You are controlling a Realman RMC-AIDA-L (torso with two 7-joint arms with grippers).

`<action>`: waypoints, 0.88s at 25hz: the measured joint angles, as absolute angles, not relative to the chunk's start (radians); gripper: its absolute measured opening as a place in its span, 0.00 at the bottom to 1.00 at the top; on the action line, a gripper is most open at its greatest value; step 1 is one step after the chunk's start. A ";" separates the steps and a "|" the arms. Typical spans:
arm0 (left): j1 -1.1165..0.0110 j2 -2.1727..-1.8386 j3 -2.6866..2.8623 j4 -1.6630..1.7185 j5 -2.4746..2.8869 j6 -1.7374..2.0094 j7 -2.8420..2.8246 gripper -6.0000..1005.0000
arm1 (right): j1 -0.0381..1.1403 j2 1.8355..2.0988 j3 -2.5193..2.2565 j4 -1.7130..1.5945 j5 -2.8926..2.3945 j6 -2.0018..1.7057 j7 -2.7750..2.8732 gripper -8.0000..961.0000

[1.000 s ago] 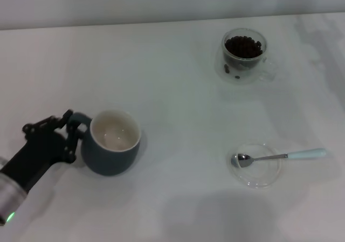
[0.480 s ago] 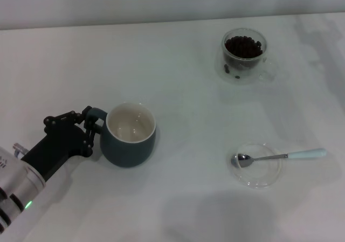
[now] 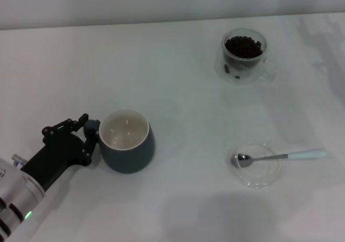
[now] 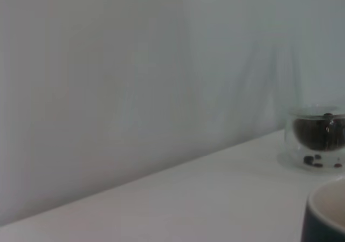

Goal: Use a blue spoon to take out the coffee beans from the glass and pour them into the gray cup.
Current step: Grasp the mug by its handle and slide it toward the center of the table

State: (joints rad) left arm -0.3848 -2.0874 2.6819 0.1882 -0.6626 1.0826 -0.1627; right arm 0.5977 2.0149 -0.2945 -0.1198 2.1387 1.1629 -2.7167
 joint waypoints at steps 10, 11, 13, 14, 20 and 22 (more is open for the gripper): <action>-0.345 -2.088 2.685 0.194 -0.663 1.078 -0.162 0.42 | 0.597 2.017 -0.295 -0.112 2.137 1.163 -2.717 0.76; -0.345 -2.088 2.685 0.194 -0.663 1.078 -0.162 0.46 | 0.597 2.017 -0.295 -0.112 2.137 1.163 -2.717 0.76; -0.332 -2.086 2.685 0.200 -0.664 1.083 -0.162 0.54 | 0.596 2.017 -0.295 -0.111 2.137 1.163 -2.717 0.76; -0.324 -2.086 2.684 0.202 -0.664 1.084 -0.161 0.58 | 0.595 2.017 -0.295 -0.111 2.137 1.163 -2.717 0.76; -0.287 -2.085 2.681 0.216 -0.664 1.086 -0.131 0.69 | 0.589 2.019 -0.295 -0.108 2.138 1.169 -2.717 0.76; -0.260 -2.085 2.680 0.223 -0.664 1.096 -0.098 0.69 | 0.586 2.019 -0.294 -0.107 2.138 1.172 -2.717 0.76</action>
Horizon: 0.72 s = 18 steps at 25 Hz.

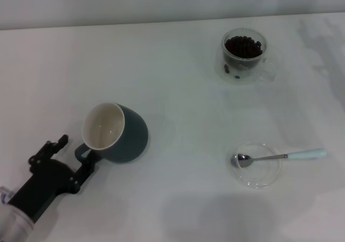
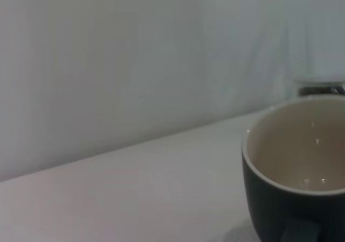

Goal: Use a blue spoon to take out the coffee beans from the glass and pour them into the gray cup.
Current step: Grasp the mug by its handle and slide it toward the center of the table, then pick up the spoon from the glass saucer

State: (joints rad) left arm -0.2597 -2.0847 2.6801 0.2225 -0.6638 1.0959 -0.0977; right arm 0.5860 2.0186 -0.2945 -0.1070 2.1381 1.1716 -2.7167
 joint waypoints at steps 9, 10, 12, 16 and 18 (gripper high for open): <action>-0.241 -2.076 2.663 0.215 -0.667 1.242 -0.042 0.69 | 0.576 2.019 -0.294 -0.102 2.136 1.206 -2.717 0.76; -0.245 -2.076 2.662 0.214 -0.667 1.243 -0.042 0.69 | 0.576 2.019 -0.295 -0.099 2.136 1.209 -2.717 0.76; -0.255 -2.077 2.663 0.208 -0.667 1.242 -0.041 0.69 | 0.575 2.020 -0.295 -0.091 2.136 1.211 -2.717 0.76; -0.258 -2.078 2.663 0.204 -0.667 1.242 -0.041 0.68 | 0.571 2.020 -0.294 -0.083 2.136 1.214 -2.717 0.76; -0.255 -2.078 2.662 0.204 -0.670 1.242 -0.041 0.68 | 0.569 2.020 -0.295 -0.082 2.137 1.219 -2.717 0.76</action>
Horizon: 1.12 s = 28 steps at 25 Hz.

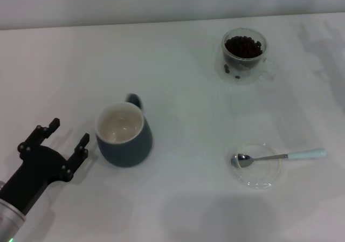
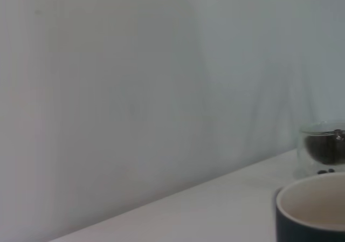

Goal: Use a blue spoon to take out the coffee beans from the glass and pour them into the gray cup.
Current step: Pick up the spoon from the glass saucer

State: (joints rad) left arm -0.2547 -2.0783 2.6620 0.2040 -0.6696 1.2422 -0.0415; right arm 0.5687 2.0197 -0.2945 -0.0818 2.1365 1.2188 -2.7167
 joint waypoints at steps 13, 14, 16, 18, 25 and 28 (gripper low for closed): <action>-0.276 -2.081 2.660 0.201 -0.708 1.226 -0.042 0.68 | 0.566 2.020 -0.295 -0.078 2.136 1.235 -2.717 0.76; -0.279 -2.081 2.660 0.201 -0.708 1.225 -0.042 0.68 | 0.566 2.020 -0.294 -0.076 2.136 1.235 -2.717 0.76; -0.288 -2.082 2.662 0.201 -0.708 1.224 -0.042 0.68 | 0.566 2.020 -0.295 -0.072 2.136 1.235 -2.717 0.76; -0.297 -2.083 2.664 0.202 -0.708 1.217 -0.042 0.68 | 0.566 2.020 -0.295 -0.069 2.136 1.236 -2.717 0.76; -0.312 -2.083 2.665 0.203 -0.707 1.202 -0.042 0.68 | 0.566 2.019 -0.295 -0.069 2.135 1.236 -2.717 0.76; -0.312 -2.083 2.664 0.204 -0.709 1.201 -0.041 0.68 | 0.566 2.019 -0.294 -0.069 2.135 1.236 -2.717 0.76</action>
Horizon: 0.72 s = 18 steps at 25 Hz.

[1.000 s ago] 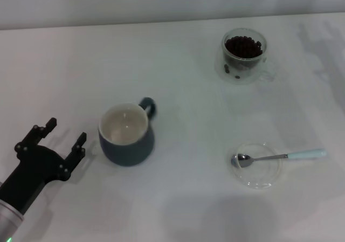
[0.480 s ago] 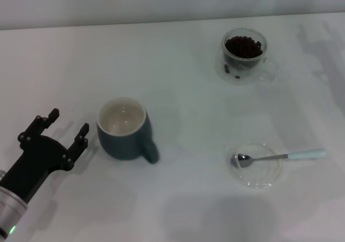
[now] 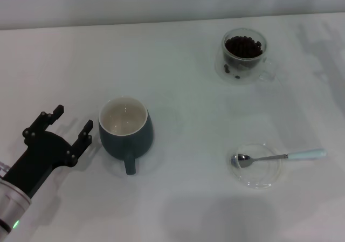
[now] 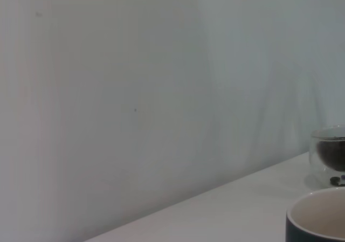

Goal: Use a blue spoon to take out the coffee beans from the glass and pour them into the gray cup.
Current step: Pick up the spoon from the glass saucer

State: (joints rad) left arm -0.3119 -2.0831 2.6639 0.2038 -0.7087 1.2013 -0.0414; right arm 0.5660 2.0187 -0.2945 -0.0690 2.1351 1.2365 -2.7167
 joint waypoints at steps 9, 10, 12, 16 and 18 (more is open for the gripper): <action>-0.304 -2.083 2.661 0.203 -0.712 1.201 -0.044 0.68 | 0.566 2.020 -0.294 -0.067 2.135 1.236 -2.717 0.76; -0.299 -2.083 2.660 0.203 -0.739 1.203 -0.046 0.68 | 0.566 2.020 -0.295 -0.067 2.135 1.236 -2.717 0.76; -0.288 -2.084 2.660 0.206 -0.777 1.210 -0.046 0.68 | 0.565 2.020 -0.295 -0.065 2.135 1.236 -2.717 0.76; -0.262 -2.084 2.660 0.212 -0.867 1.245 -0.046 0.68 | 0.554 2.019 -0.295 -0.056 2.135 1.236 -2.716 0.76; -0.246 -2.085 2.660 0.213 -0.923 1.267 -0.047 0.68 | 0.546 2.019 -0.295 -0.055 2.135 1.237 -2.712 0.76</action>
